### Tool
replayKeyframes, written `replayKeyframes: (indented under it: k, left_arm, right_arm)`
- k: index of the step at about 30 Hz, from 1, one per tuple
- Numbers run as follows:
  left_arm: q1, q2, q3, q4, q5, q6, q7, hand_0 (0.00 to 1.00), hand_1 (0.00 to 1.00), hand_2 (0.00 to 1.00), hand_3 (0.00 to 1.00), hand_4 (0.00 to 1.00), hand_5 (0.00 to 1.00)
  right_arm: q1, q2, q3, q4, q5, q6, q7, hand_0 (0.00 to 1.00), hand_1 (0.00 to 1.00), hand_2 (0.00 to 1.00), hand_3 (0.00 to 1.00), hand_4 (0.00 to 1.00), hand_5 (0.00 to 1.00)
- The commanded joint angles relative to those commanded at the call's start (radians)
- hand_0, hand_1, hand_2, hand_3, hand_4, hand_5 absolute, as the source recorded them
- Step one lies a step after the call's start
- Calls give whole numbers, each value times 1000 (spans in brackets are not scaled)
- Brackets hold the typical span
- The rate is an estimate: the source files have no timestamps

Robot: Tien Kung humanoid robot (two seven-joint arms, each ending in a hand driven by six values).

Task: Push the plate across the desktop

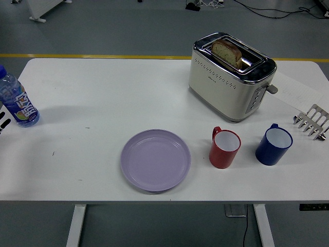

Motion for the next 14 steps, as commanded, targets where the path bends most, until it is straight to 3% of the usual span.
replayKeyframes:
  k: [14]
  left_arm:
    - [-1,-5,-2,2,0,3,3,554,668,666,649,530,998]
  right_arm:
    - [2,0,6,1,-12,4,-5,577,546,609,617,150,627]
